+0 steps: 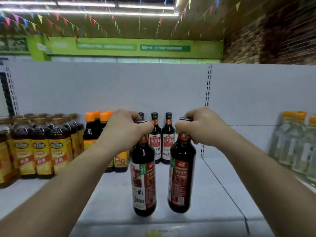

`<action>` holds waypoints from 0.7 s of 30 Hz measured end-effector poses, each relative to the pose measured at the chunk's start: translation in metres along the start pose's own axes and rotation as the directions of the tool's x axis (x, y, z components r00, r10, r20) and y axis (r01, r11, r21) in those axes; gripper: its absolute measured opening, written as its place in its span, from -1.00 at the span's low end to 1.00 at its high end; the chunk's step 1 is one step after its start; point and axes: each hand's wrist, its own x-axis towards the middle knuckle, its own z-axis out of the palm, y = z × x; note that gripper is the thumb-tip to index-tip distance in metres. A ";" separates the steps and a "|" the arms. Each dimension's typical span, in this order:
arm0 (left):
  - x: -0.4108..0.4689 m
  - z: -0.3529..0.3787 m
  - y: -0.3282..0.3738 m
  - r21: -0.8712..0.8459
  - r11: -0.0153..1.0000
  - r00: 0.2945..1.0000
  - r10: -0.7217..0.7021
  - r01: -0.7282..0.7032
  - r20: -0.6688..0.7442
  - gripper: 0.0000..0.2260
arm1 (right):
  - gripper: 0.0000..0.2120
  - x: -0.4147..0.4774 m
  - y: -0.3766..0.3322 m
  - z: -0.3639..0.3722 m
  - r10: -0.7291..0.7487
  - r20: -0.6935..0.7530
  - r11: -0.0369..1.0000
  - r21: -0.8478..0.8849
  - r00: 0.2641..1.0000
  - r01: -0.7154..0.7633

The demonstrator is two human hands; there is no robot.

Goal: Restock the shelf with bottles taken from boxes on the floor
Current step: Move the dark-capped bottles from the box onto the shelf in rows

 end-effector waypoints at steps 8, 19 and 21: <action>0.024 0.031 -0.023 0.001 0.999 0.999 -0.042 0.042 0.032 -0.74 | -0.74 0.034 0.024 0.025 0.077 -0.002 0.996 -0.043 0.997 -0.078; 0.041 0.062 -0.040 -0.065 0.993 0.995 -0.099 0.100 0.016 -0.73 | -0.79 0.055 0.042 0.040 0.089 0.050 0.995 -0.052 0.995 -0.086; 0.037 0.066 -0.042 -0.071 0.993 0.996 -0.093 0.093 0.004 -0.76 | -0.79 0.054 0.046 0.043 0.073 0.045 0.997 -0.039 0.996 -0.071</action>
